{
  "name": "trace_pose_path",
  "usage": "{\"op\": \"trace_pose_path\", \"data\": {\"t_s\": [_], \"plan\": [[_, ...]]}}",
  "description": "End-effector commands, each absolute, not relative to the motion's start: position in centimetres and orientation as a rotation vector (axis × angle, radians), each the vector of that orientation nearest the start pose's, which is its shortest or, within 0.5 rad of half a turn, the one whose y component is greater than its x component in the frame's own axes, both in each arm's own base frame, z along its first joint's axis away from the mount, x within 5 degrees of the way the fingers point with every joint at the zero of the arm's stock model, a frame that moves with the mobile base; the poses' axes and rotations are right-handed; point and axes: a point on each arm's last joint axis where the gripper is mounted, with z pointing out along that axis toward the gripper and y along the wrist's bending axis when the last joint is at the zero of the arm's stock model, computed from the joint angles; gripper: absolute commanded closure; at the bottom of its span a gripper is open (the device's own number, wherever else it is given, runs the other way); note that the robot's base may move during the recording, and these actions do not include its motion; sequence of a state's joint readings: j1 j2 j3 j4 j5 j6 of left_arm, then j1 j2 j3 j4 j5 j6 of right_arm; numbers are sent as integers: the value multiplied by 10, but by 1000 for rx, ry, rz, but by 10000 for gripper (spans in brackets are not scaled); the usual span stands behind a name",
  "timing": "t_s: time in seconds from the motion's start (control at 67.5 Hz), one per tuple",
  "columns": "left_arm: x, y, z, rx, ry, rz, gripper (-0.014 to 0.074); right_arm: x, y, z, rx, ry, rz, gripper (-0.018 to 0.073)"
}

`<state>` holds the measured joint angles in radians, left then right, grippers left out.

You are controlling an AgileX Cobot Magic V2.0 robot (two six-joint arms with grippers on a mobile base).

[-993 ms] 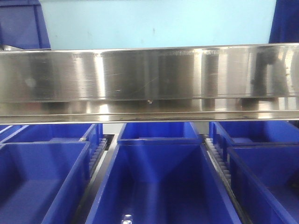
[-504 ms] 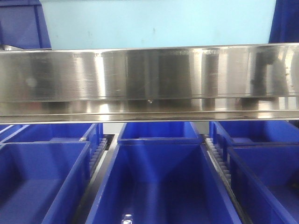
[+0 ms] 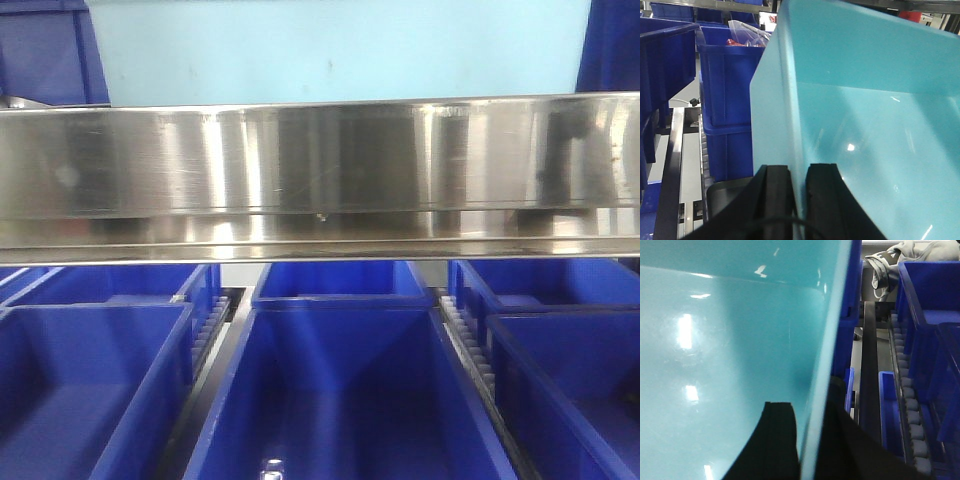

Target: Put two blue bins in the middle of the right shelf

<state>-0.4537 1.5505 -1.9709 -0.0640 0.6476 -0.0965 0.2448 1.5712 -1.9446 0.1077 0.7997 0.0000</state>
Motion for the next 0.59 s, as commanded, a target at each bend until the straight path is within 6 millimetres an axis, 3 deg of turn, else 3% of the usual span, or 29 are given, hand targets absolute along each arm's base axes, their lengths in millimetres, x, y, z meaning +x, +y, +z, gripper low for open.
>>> {"op": "trace_pose_path", "data": {"t_s": [0.0,0.267,0.578], "plan": [[289,-145,549,279,1621,-502,707,327,86,513,-223,1859,262,712],[288,-149,527,322,1841,-509,707,326,88,502,-238,1962,282,712],[316,-162,478,380,2117,-434,707,348,98,470,-250,2115,329,712]]}}
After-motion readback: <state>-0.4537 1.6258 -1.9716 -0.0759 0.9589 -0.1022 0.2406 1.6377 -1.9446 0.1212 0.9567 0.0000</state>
